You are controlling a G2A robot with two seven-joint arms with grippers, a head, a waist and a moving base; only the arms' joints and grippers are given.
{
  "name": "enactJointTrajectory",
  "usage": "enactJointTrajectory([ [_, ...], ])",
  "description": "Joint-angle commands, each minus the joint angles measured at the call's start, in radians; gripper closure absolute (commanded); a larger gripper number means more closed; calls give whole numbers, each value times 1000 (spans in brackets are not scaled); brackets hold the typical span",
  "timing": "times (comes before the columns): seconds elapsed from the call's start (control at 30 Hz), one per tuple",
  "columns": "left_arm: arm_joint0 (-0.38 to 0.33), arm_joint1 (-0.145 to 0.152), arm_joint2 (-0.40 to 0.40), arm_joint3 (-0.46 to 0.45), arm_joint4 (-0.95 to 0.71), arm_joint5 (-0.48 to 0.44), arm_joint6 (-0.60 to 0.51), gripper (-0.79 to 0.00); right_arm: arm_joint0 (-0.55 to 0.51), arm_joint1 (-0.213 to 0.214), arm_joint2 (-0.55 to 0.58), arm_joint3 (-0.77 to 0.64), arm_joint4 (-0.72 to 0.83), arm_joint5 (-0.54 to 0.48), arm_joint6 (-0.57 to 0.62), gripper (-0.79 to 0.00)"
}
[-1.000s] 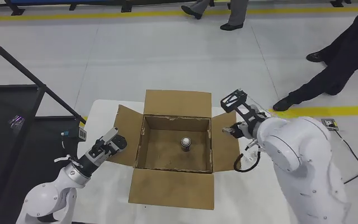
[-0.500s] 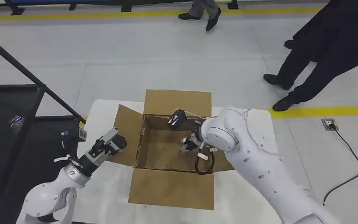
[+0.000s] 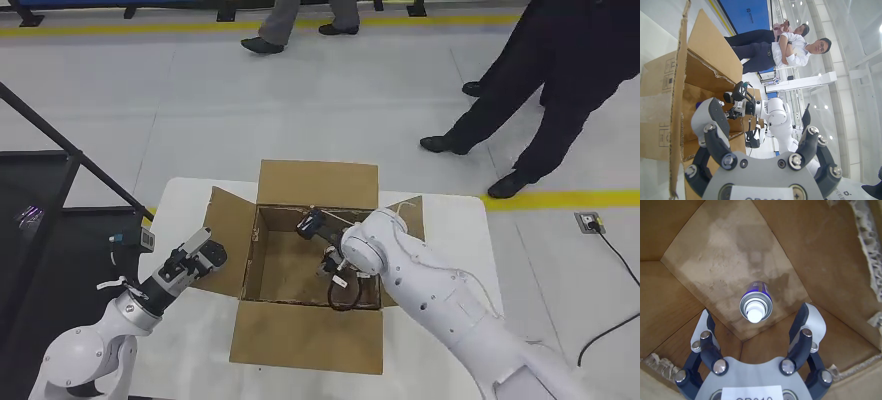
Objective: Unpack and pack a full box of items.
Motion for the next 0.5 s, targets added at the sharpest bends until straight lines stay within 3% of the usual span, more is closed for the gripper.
enactJointTrajectory([
  [0.0,0,0,0,0,0,0,0,-785,6,-9,-7,31,3,4,-13,-622],
  [0.07,0,0,0,0,0,0,0,-785,11,-18,-10,59,12,7,-26,-391],
  [0.23,0,0,0,0,0,0,0,-785,23,-36,-16,116,27,-5,-48,-354],
  [0.33,0,0,0,0,0,0,0,-785,30,-45,-19,137,32,-11,-58,-234],
  [0.43,0,0,0,0,0,0,0,-785,34,-50,-17,135,29,-8,-64,-18],
  [0.47,0,0,0,0,0,0,0,-785,35,-51,-15,127,24,-4,-61,0],
])
